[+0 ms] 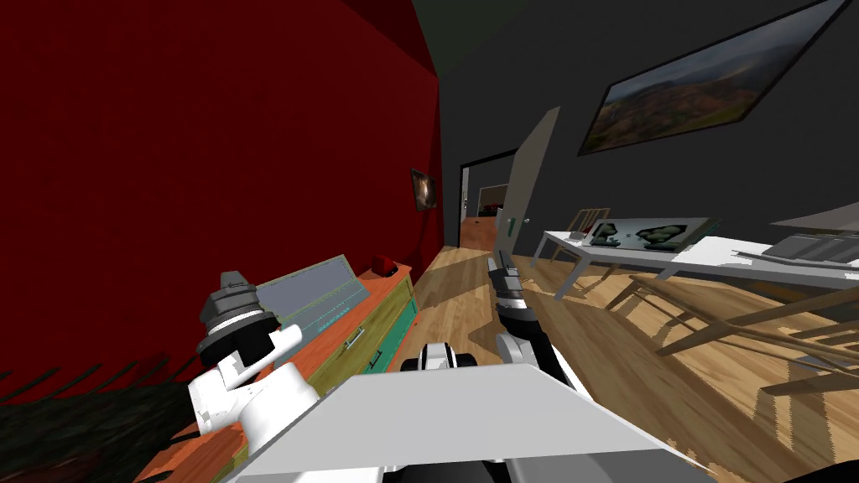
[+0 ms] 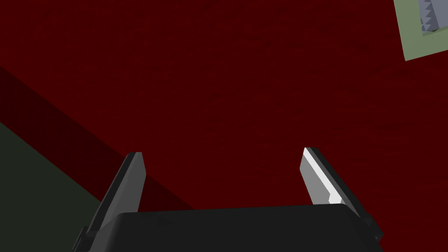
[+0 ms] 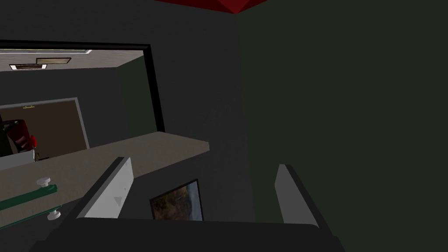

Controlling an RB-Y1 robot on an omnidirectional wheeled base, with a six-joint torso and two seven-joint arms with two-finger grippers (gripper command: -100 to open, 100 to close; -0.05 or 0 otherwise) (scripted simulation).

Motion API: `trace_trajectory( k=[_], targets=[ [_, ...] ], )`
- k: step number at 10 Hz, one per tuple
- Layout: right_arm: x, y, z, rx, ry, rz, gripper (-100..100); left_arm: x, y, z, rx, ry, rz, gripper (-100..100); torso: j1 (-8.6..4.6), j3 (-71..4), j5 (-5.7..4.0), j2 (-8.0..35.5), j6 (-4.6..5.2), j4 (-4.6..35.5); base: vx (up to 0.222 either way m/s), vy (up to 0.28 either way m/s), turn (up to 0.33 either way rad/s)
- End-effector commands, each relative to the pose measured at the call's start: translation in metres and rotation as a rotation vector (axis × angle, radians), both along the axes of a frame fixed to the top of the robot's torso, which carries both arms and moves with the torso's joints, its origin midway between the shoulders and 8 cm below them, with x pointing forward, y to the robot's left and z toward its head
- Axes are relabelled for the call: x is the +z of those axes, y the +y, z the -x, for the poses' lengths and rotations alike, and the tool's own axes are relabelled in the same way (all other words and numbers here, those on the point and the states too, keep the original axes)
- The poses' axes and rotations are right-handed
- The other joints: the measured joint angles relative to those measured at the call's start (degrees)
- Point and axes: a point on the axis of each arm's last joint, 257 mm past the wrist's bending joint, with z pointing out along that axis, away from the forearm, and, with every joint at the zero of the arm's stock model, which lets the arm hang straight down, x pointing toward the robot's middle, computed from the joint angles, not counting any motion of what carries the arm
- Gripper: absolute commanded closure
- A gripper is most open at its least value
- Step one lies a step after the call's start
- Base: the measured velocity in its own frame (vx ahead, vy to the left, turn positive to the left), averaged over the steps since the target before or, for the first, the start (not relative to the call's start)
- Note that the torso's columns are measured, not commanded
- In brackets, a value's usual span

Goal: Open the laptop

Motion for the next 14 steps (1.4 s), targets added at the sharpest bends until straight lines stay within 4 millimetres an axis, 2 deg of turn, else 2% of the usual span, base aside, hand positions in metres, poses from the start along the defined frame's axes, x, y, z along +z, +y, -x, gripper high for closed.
trace_trajectory(
  k=[1, 3, 5, 9, 11, 14],
  targets=[
    [0.000, 0.000, 0.000, 0.000, 0.000, 0.000, 0, 0.015, 0.009, 0.000, 0.010, 0.014, -0.029, -100, -0.40, 0.04, -0.22, 0.15, -0.01, 0.08, -0.007, 0.041, -0.011],
    [0.000, 0.000, 0.000, 0.000, 0.000, 0.000, 0, 0.025, 0.015, -0.006, 0.012, 0.029, -0.040, -100, -0.96, 0.06, -0.52, 0.30, 0.06, 0.17, -0.026, 0.046, -0.025],
    [0.000, 0.000, 0.000, 0.000, 0.000, 0.000, 0, 0.021, 0.020, -0.018, 0.008, 0.057, -0.015, -100, -1.10, 0.07, -0.58, 0.34, 0.07, 0.20, -0.052, 0.049, -0.039],
    [0.000, 0.000, 0.000, 0.000, 0.000, 0.000, 0, -0.006, 0.020, -0.037, -0.006, 0.100, 0.059, -100, -0.89, 0.08, -0.14, 0.10, 0.08, -0.01, -0.053, 0.048, -0.028],
    [0.000, 0.000, 0.000, 0.000, 0.000, 0.000, 0, -0.027, 0.017, -0.049, -0.016, 0.127, 0.110, -100, -0.60, 0.00, -0.03, -0.04, 0.11, -0.06, -0.040, 0.029, -0.016],
    [0.000, 0.000, 0.000, 0.000, 0.000, 0.000, 0, -0.043, 0.016, -0.062, -0.024, 0.161, 0.154, -100, -0.19, -0.18, 0.03, -0.28, 0.15, -0.13, -0.047, 0.027, -0.038]
  ],
)
